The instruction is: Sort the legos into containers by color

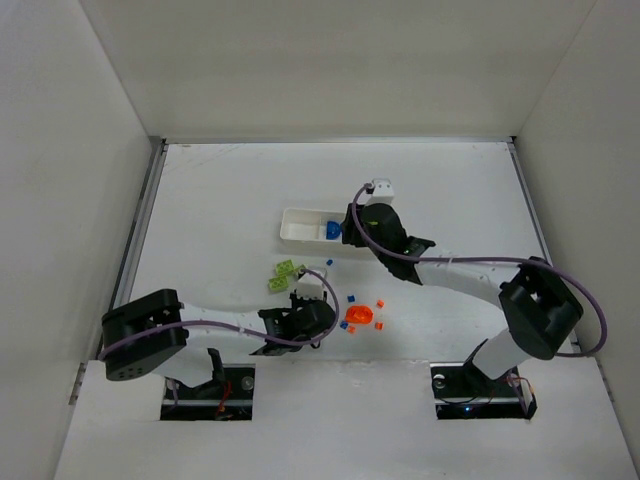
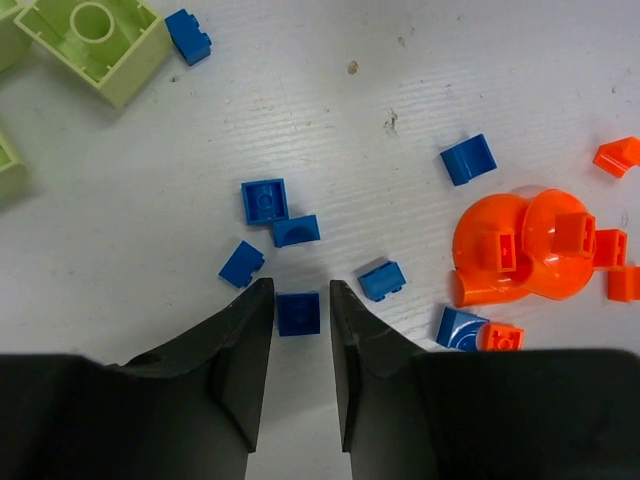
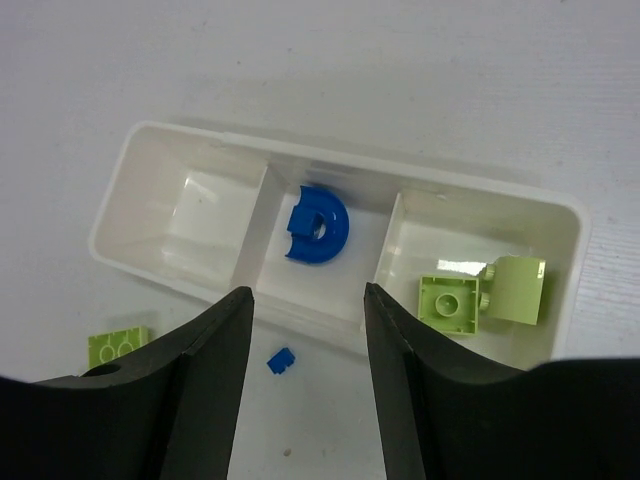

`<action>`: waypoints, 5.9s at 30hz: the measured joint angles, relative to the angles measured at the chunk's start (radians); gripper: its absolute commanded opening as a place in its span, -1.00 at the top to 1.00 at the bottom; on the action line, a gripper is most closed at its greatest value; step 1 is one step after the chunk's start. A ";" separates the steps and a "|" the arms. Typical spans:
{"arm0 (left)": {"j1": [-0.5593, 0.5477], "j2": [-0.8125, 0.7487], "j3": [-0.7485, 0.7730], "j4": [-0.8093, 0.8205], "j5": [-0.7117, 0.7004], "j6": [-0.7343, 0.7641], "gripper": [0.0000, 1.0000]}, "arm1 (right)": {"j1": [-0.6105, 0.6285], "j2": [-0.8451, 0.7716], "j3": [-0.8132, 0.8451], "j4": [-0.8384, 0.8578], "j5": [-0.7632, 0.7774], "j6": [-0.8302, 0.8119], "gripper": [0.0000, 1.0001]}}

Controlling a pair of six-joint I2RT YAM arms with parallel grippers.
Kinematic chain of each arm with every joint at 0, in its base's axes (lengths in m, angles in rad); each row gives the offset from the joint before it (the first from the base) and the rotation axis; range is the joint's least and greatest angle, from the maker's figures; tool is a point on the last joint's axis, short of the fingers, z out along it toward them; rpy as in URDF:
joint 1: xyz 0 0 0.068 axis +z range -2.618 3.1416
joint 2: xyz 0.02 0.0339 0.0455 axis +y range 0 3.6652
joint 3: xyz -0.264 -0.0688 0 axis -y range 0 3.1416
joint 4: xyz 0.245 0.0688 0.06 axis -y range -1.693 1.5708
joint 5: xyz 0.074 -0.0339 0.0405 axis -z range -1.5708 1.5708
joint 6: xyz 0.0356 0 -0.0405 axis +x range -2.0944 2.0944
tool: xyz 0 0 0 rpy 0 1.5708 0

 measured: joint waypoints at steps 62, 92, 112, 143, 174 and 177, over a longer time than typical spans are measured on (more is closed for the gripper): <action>0.233 -0.296 0.019 -0.135 0.117 0.140 0.28 | 0.315 -0.052 -0.290 -0.150 0.087 0.154 0.31; 0.114 -0.107 -0.056 -0.029 0.084 0.146 0.19 | 0.014 0.134 0.159 -0.138 -0.046 -0.051 -0.11; 0.117 -0.011 -0.004 0.025 0.090 0.187 0.79 | 0.027 -0.021 0.005 -0.089 -0.063 -0.033 -0.12; 0.478 0.442 0.645 0.021 0.234 0.299 0.47 | 0.202 -0.484 -0.431 -0.332 0.064 0.301 -0.06; 0.263 -0.286 0.042 -0.068 0.194 0.207 0.18 | 0.209 -0.252 -0.355 -0.426 0.093 0.383 0.60; 0.269 -0.388 -0.003 -0.090 0.185 0.176 0.20 | 0.211 -0.262 -0.296 -0.446 0.097 0.351 0.60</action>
